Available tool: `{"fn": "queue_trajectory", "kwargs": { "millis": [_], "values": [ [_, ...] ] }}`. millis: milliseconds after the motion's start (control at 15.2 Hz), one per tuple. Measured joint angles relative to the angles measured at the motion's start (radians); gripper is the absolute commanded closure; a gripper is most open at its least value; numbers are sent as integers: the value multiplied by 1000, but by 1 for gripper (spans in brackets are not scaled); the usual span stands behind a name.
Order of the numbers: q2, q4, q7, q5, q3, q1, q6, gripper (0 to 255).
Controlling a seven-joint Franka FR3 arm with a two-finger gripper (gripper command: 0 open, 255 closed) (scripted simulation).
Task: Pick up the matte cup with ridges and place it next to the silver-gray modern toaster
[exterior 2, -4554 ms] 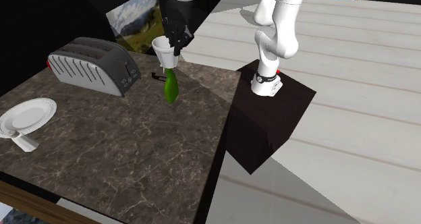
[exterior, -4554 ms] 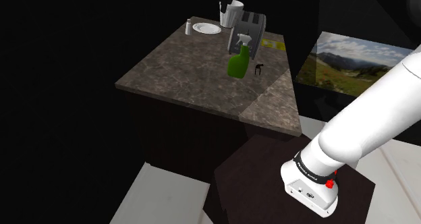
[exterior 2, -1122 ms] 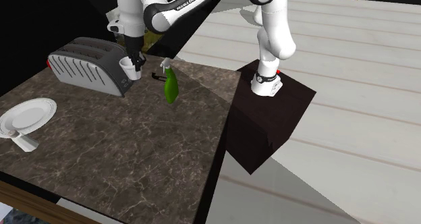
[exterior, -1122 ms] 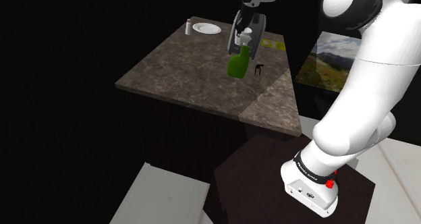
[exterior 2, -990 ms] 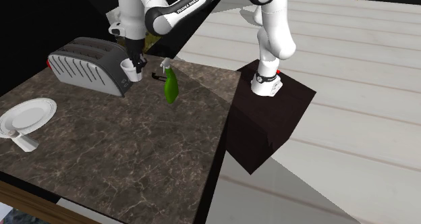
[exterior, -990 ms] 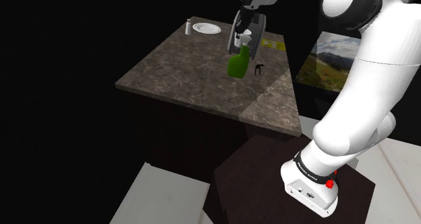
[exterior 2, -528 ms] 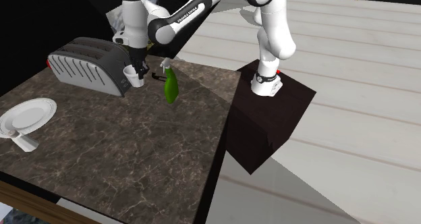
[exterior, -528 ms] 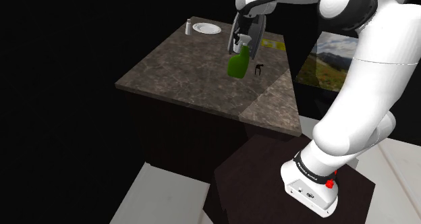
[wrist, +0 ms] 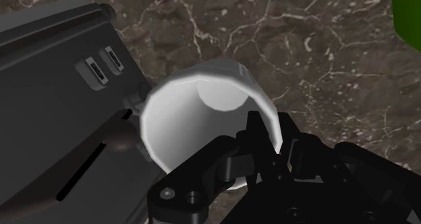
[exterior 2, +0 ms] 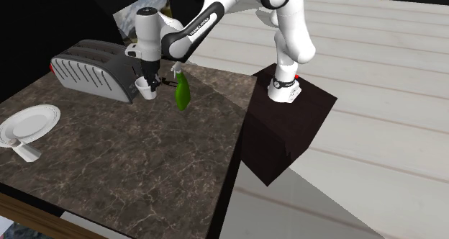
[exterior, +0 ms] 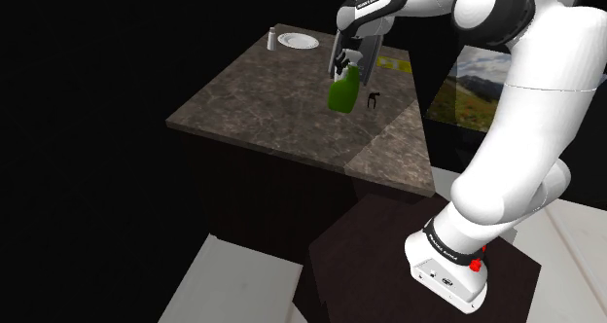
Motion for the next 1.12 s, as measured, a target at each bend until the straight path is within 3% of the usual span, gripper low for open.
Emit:
{"fn": "queue_trajectory", "kwargs": {
  "millis": [660,726,1122],
  "values": [
    [26,-15,1,1,0,-1,42,255],
    [26,-15,1,1,0,-1,42,0],
    [26,-15,1,1,0,-1,42,0]
  ]
}}
